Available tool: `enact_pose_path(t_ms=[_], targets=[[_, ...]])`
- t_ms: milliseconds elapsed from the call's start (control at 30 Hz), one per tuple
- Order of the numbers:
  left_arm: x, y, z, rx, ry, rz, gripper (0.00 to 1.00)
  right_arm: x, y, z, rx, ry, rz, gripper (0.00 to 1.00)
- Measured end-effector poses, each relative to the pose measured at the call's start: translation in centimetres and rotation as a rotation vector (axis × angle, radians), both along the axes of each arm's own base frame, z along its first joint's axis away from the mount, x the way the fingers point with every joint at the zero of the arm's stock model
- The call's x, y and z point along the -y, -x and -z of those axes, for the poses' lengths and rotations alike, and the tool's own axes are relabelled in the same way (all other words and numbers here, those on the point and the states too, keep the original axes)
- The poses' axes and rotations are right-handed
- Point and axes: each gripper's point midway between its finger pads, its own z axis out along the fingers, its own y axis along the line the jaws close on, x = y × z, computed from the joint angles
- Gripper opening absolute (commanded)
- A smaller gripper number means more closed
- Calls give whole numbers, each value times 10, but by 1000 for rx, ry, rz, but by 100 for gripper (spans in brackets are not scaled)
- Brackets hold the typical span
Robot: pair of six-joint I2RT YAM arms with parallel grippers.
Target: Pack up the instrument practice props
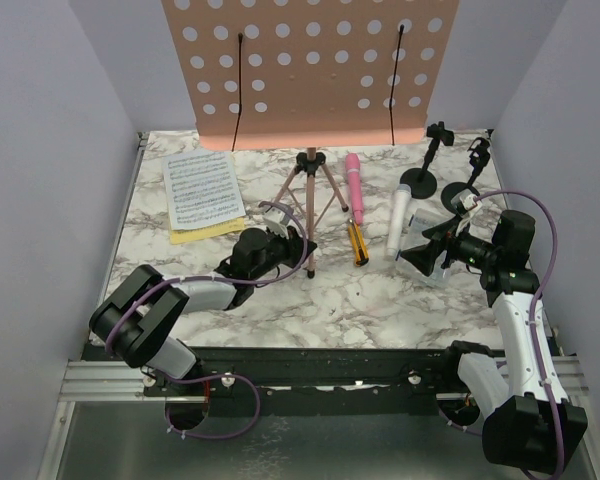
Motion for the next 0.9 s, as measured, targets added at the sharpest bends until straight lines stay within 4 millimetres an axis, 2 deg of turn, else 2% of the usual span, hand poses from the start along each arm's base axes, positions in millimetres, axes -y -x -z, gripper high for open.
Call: enact_pose_path(t_ms=[433,600,667,800,900], targets=[[19,28,0,-21,18,7,7,0,0,0,0,0,0,99],[25,38,0,-28,22,17,13,0,0,0,0,0,0,100],[27,41,0,-32,25,17,21,0,0,0,0,0,0,100],[26,42,-1,-47,38,-3,45,0,0,0,0,0,0,100],[23,44,-17,-37,86,-21,60,0,0,0,0,0,0,100]])
